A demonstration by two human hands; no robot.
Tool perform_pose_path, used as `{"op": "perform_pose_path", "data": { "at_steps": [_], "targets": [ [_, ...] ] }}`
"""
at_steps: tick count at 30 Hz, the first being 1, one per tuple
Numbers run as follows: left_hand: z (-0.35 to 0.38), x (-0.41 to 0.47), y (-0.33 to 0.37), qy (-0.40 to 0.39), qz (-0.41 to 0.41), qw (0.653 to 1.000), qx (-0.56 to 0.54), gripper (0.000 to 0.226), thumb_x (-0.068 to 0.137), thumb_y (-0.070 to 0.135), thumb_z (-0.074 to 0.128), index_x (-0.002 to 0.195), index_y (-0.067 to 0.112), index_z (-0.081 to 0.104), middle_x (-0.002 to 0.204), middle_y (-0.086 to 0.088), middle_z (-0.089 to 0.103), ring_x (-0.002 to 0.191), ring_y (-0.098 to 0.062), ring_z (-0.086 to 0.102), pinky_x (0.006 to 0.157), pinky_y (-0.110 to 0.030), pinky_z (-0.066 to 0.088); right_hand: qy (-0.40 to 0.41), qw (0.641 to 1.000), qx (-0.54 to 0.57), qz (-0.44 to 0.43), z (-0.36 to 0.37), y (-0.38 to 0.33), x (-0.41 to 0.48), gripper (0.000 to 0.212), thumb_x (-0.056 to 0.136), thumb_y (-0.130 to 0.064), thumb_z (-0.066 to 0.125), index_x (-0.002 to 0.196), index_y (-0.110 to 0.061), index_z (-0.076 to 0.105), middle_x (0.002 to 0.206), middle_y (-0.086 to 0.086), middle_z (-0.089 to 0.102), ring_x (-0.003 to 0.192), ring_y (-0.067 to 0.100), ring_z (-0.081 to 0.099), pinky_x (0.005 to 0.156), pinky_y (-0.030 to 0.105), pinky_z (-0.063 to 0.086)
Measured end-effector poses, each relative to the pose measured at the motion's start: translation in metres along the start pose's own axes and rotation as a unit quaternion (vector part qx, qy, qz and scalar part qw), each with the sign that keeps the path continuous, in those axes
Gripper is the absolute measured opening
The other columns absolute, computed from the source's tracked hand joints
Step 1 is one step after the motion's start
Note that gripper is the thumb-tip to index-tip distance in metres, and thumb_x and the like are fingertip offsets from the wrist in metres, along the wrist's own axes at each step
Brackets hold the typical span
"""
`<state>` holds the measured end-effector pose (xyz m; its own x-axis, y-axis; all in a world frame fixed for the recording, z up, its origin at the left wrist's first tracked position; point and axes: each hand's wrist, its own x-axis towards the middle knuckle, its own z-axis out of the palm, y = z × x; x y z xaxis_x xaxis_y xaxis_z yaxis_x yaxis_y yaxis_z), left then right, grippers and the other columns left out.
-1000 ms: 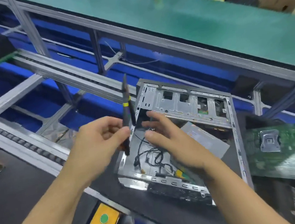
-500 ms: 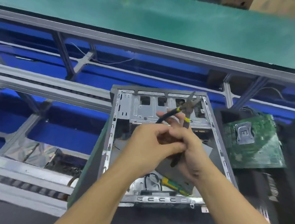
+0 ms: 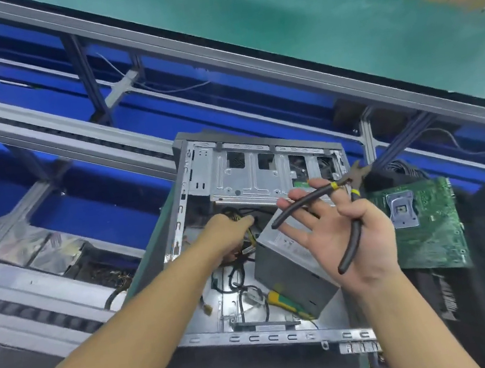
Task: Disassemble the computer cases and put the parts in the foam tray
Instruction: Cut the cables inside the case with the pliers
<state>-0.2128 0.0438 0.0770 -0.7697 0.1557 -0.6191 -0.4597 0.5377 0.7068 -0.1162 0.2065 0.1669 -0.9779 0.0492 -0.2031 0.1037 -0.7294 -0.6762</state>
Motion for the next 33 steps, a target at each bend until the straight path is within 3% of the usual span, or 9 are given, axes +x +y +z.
{"op": "perform_pose_path", "data": {
  "at_steps": [3, 7, 9, 13, 18, 24, 27, 29, 33],
  "targets": [
    [0.022, 0.014, 0.002, 0.023, -0.028, 0.994, -0.107, 0.05, 0.084, 0.05, 0.072, 0.106, 0.005, 0.068, 0.105, -0.017, 0.071, 0.1, -0.033, 0.067, 0.081, -0.035, 0.052, -0.022, 0.999, -0.028, 0.004, 0.006, 0.009, 0.001, 0.046, 0.064, -0.011, 0.054, 0.11, -0.008, 0.059, 0.106, 0.023, 0.064, 0.114, 0.047, 0.059, 0.107, 0.065, 0.04],
    [0.027, 0.023, 0.001, -0.022, -0.056, 0.955, -0.291, 0.037, 0.095, 0.016, 0.06, 0.127, -0.004, 0.058, 0.126, -0.024, 0.063, 0.096, -0.027, 0.062, 0.094, -0.042, 0.053, -0.039, 0.995, -0.092, 0.025, 0.015, 0.035, 0.006, 0.047, 0.069, -0.004, 0.049, 0.116, -0.002, 0.053, 0.104, 0.026, 0.063, 0.109, 0.045, 0.059, 0.105, 0.061, 0.042],
    [0.026, 0.026, -0.003, -0.018, -0.061, 0.955, -0.291, 0.041, 0.092, 0.015, 0.065, 0.125, -0.008, 0.059, 0.116, -0.028, 0.066, 0.091, -0.03, 0.064, 0.09, -0.046, 0.055, -0.018, 0.979, -0.201, 0.043, 0.015, 0.044, 0.007, 0.047, 0.07, -0.003, 0.045, 0.117, -0.001, 0.054, 0.1, 0.022, 0.064, 0.105, 0.04, 0.059, 0.109, 0.061, 0.037],
    [0.02, 0.018, -0.009, 0.015, -0.093, 0.966, -0.243, 0.025, 0.086, 0.016, 0.053, 0.107, 0.007, 0.064, 0.081, -0.018, 0.063, 0.065, -0.029, 0.059, 0.058, -0.032, 0.051, 0.004, 0.892, -0.444, 0.085, 0.007, 0.042, -0.001, 0.044, 0.069, -0.021, 0.049, 0.112, -0.024, 0.058, 0.091, 0.002, 0.068, 0.107, 0.033, 0.061, 0.108, 0.058, 0.039],
    [0.009, -0.003, -0.012, -0.007, -0.129, 0.92, -0.37, 0.015, 0.079, 0.002, 0.043, 0.081, 0.011, 0.055, 0.073, -0.006, 0.061, 0.071, -0.021, 0.063, 0.063, -0.031, 0.052, 0.047, 0.789, -0.601, 0.115, 0.001, 0.018, -0.005, 0.034, 0.077, -0.042, 0.047, 0.109, -0.051, 0.049, 0.088, 0.0, 0.068, 0.087, 0.01, 0.062, 0.075, 0.031, 0.045],
    [0.006, -0.034, -0.024, -0.055, -0.124, 0.927, -0.35, 0.008, 0.088, 0.014, 0.055, 0.095, 0.012, 0.06, 0.055, 0.0, 0.047, 0.058, -0.019, 0.058, 0.07, -0.037, 0.055, 0.069, 0.689, -0.703, 0.166, -0.012, -0.008, -0.019, 0.019, 0.094, -0.03, 0.042, 0.11, -0.025, 0.049, 0.089, 0.004, 0.061, 0.081, 0.021, 0.056, 0.071, 0.034, 0.042],
    [0.005, -0.038, -0.037, -0.059, -0.116, 0.934, -0.332, 0.018, 0.098, 0.018, 0.06, 0.113, 0.009, 0.066, 0.055, 0.001, 0.051, 0.066, -0.018, 0.065, 0.073, -0.039, 0.056, 0.076, 0.616, -0.761, 0.189, -0.017, -0.018, -0.025, 0.014, 0.093, -0.031, 0.04, 0.105, -0.029, 0.046, 0.09, -0.003, 0.059, 0.088, 0.021, 0.056, 0.075, 0.037, 0.042],
    [0.006, -0.04, -0.045, -0.025, -0.106, 0.94, -0.325, 0.017, 0.1, 0.005, 0.052, 0.113, 0.011, 0.061, 0.058, -0.003, 0.057, 0.07, -0.021, 0.071, 0.069, -0.038, 0.057, 0.077, 0.62, -0.757, 0.191, -0.019, -0.022, -0.029, 0.016, 0.093, -0.03, 0.04, 0.108, -0.029, 0.046, 0.091, 0.0, 0.061, 0.087, 0.025, 0.059, 0.076, 0.036, 0.045],
    [0.006, -0.038, -0.052, -0.004, -0.109, 0.946, -0.305, 0.022, 0.099, -0.007, 0.044, 0.117, 0.006, 0.05, 0.103, -0.017, 0.066, 0.083, -0.028, 0.074, 0.073, -0.04, 0.059, 0.069, 0.711, -0.674, 0.189, -0.007, -0.016, -0.036, 0.026, 0.085, -0.036, 0.045, 0.11, -0.027, 0.048, 0.077, -0.003, 0.054, 0.068, 0.02, 0.052, 0.064, 0.033, 0.039]
  ]
}}
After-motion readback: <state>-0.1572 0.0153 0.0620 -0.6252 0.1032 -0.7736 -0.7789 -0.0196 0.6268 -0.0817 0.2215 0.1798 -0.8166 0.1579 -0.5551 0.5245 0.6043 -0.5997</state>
